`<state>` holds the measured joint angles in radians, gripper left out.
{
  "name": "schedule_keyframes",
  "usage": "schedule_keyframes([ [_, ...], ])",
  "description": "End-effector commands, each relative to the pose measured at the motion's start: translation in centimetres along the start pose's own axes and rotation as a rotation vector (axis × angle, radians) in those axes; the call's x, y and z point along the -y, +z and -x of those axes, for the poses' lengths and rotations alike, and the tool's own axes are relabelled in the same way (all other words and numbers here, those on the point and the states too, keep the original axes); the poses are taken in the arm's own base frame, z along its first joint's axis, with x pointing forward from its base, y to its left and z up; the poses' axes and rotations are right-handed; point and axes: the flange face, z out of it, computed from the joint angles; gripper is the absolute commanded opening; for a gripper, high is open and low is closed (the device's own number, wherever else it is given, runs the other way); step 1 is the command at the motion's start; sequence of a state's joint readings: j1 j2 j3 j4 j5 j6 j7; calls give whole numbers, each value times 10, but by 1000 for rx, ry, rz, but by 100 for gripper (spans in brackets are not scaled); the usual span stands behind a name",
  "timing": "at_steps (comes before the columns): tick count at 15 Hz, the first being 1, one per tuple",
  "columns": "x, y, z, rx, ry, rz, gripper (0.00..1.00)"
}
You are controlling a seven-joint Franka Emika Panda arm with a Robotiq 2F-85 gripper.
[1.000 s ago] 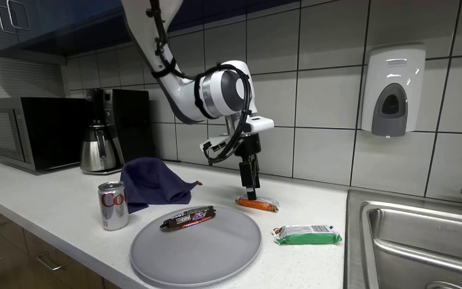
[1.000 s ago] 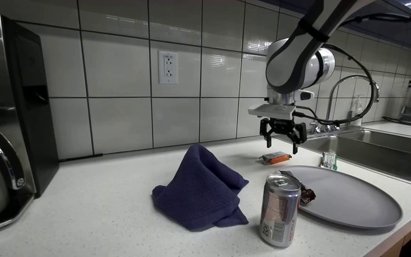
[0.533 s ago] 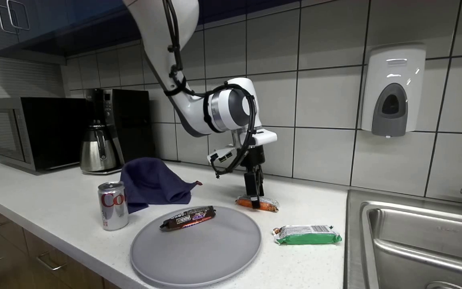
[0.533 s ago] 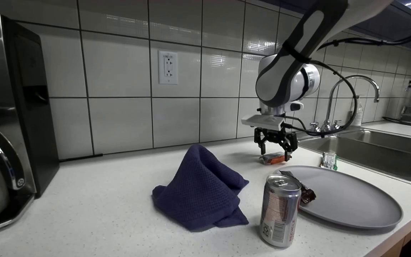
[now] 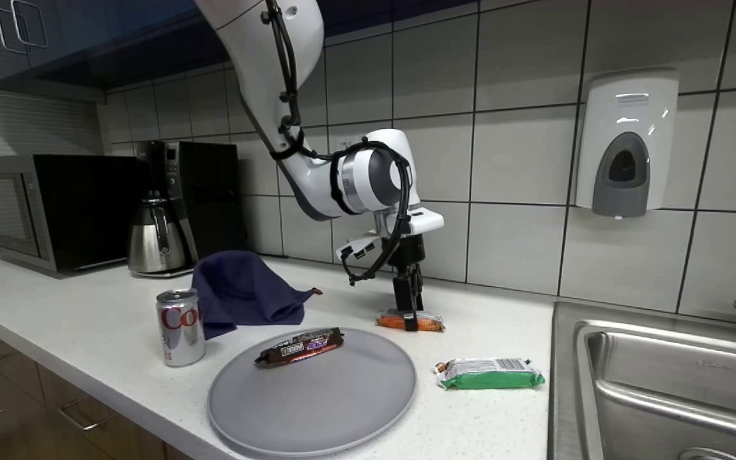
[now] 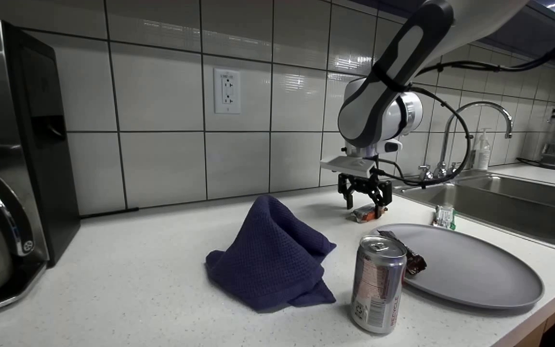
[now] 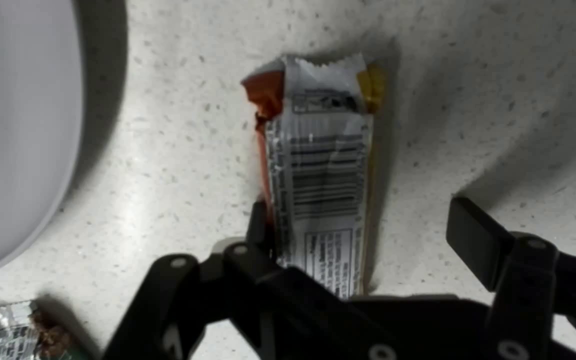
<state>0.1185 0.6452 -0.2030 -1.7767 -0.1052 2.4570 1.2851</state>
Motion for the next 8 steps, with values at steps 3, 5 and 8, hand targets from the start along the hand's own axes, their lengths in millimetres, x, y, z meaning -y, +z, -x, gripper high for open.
schedule_keyframes([
  [3,11,-5,-7,3,2,-8,42],
  [5,12,-6,-8,0,-1,-12,27],
  [8,13,-6,-9,-4,-11,-11,18],
])
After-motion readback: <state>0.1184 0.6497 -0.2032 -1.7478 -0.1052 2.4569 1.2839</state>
